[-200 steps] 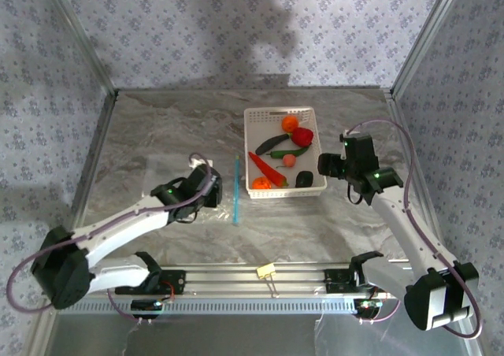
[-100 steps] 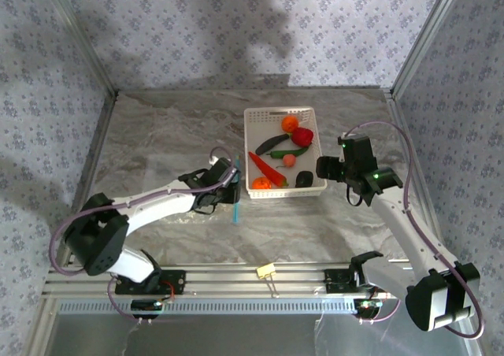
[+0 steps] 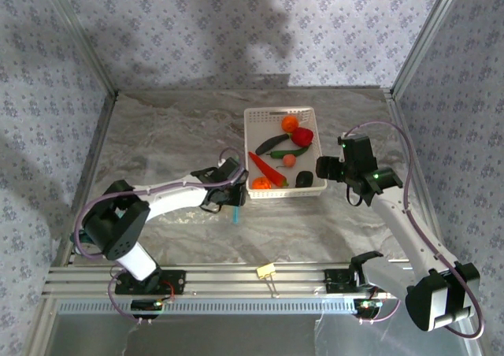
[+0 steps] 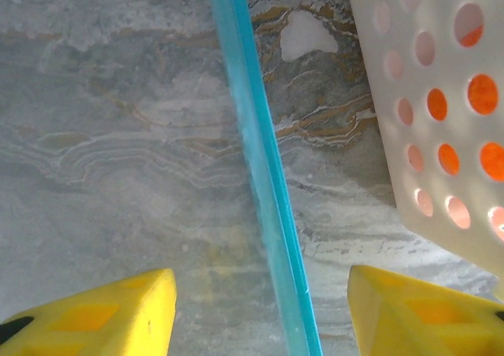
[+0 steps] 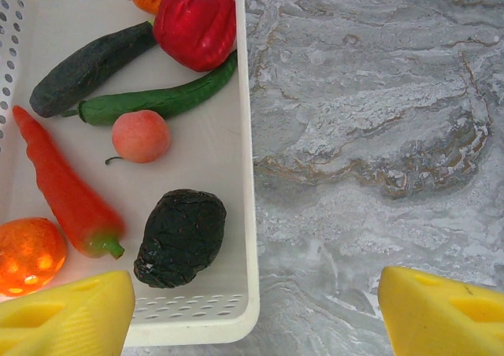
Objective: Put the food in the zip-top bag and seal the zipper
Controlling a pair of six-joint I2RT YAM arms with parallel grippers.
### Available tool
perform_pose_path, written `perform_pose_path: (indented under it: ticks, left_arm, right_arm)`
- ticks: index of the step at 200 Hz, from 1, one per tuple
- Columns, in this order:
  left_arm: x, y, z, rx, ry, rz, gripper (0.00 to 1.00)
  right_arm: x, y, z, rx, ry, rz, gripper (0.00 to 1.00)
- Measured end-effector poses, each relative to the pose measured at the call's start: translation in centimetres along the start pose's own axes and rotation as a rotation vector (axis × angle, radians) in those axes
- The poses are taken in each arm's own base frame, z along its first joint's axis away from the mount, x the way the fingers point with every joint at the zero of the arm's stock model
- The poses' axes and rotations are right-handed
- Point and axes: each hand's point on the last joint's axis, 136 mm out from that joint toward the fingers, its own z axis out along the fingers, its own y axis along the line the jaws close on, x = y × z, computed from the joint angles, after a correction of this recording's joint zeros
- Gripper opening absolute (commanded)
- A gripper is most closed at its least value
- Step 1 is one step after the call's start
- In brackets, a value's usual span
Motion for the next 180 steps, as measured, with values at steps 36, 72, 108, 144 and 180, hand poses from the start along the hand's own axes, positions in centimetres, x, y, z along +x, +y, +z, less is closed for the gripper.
perform_pose_path:
  ticks: [36,72,108,144,180]
  left_arm:
    - [-0.2,-0.3,0.6,-0.005,0.014,0.023,0.46]
    - [-0.2,-0.4,1.0,-0.011,0.022,0.041,0.40]
    - [0.4,0.0,1.8,-0.031,0.053,0.044,0.40]
    - [0.6,0.4,1.9,-0.041,0.063,0.043,0.30]
    - [0.5,0.6,2.0,-0.040,0.065,0.044,0.15]
  right_arm:
    - [0.0,0.0,0.0,-0.001,0.001,0.000,0.83]
    - [0.2,0.1,0.2,-0.004,0.010,-0.001,0.83]
    - [0.3,0.2,0.6,-0.008,0.020,-0.001,0.83]
    - [0.2,0.3,0.6,-0.014,0.018,-0.001,0.83]
    - [0.2,0.4,0.6,-0.015,0.017,-0.001,0.83]
